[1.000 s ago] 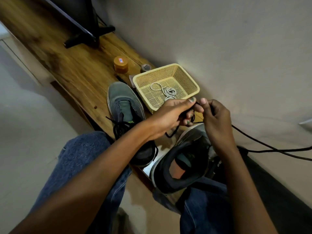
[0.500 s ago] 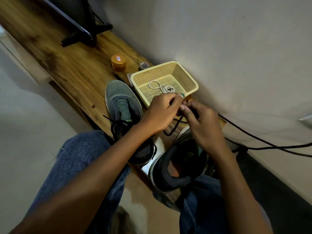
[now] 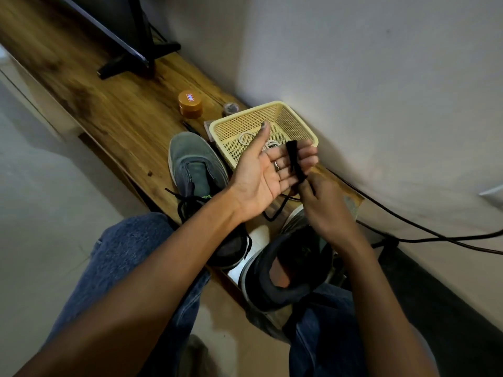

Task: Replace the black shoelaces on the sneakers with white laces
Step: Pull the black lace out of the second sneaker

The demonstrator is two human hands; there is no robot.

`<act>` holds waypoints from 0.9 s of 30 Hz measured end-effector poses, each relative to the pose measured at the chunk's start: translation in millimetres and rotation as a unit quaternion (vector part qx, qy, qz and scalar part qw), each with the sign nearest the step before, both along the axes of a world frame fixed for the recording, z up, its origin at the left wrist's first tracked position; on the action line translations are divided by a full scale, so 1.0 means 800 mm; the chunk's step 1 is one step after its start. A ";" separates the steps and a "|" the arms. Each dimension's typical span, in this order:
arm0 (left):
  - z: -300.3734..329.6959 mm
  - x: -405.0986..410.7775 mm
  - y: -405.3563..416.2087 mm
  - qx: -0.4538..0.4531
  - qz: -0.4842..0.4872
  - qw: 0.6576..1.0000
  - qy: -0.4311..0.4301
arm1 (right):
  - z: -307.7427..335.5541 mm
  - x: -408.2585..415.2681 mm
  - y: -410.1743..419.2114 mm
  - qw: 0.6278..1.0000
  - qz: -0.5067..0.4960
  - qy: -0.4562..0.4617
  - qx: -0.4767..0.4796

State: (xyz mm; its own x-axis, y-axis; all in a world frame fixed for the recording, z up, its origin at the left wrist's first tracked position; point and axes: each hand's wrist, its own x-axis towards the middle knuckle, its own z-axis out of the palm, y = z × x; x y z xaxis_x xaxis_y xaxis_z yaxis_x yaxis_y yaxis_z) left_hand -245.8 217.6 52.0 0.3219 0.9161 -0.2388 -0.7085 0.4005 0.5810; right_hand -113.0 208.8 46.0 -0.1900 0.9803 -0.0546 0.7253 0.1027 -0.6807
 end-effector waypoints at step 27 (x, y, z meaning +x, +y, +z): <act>-0.011 0.001 0.005 0.065 0.072 0.968 0.233 | -0.005 0.006 0.000 0.997 0.058 -0.009 -0.050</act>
State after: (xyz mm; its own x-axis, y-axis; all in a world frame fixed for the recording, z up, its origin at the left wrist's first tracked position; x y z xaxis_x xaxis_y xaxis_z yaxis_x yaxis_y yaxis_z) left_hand -244.8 221.2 43.3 0.0735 0.9755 -0.2072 -0.4005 0.2192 0.8897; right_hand -108.3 209.1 42.3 -0.2997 0.9413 -0.1556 0.7248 0.1186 -0.6787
